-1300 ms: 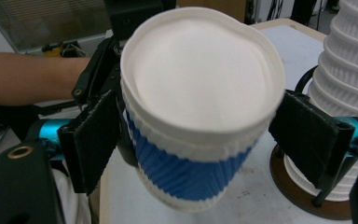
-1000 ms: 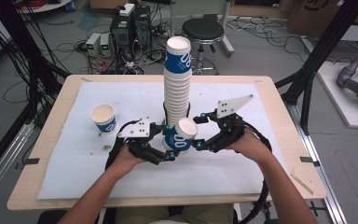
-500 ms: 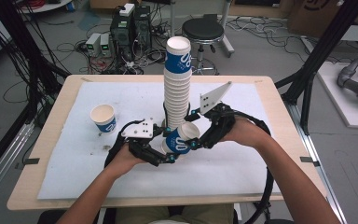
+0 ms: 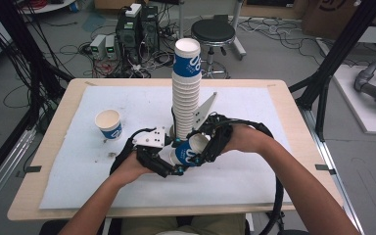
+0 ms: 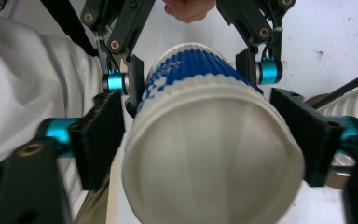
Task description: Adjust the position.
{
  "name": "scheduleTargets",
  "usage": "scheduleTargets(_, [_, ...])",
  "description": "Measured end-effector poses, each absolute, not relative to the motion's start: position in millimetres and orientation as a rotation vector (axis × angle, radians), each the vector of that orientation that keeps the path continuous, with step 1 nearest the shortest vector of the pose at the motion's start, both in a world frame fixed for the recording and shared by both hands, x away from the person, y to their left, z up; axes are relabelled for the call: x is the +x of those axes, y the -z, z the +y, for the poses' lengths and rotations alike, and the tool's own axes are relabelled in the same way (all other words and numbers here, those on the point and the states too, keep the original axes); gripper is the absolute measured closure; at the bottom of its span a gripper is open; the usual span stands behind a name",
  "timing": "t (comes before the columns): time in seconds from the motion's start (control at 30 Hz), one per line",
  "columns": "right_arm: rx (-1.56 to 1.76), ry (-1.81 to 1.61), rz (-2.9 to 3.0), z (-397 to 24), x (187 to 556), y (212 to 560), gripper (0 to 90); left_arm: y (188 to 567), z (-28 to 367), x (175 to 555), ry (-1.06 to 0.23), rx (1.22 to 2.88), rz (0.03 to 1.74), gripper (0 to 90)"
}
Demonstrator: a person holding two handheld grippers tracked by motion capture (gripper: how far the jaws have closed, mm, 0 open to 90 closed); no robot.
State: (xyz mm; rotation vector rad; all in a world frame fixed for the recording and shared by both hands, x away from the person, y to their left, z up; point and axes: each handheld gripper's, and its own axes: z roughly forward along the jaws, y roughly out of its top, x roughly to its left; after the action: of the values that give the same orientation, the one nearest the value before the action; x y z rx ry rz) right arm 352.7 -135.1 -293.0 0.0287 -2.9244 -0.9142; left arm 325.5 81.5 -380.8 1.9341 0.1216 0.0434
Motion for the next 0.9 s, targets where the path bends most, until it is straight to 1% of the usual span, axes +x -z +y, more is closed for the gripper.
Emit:
scheduleTargets(0.13, [0.025, 0.922, -2.915, -138.1, 354.0, 292.4, 28.2, 381.5, 80.6, 324.8, -0.04, 1.944, 0.119, 25.6])
scheduleTargets(0.37, [0.013, 0.928, -2.909, -143.6, 354.6, 296.2, 29.5, 381.2, 80.9, 324.7, -0.042, 1.94, 0.123, 25.5])
scheduleTargets(0.53, [-0.007, 0.974, -2.905, -149.2, 352.9, 294.0, 29.3, 379.3, 81.7, 324.7, -0.043, 1.878, 0.135, 22.0])
scheduleTargets(0.6, [-0.015, 1.011, -2.888, -152.4, 352.6, 294.5, 29.3, 377.6, 83.5, 325.0, -0.049, 1.847, 0.162, 16.5])
scheduleTargets(0.63, [-0.016, 1.028, -2.882, -154.2, 352.9, 295.5, 29.4, 377.0, 84.8, 325.6, -0.051, 1.833, 0.167, 15.3])
scheduleTargets(0.73, [-0.047, 1.071, -2.871, -161.8, 353.1, 299.1, 29.4, 375.4, 89.7, 326.9, -0.053, 1.794, 0.183, 13.6])
scheduleTargets(0.9, [-0.112, 1.162, -2.84, -174.5, 353.5, 305.5, 29.3, 372.1, 98.1, 329.3, -0.066, 1.722, 0.209, 13.5])
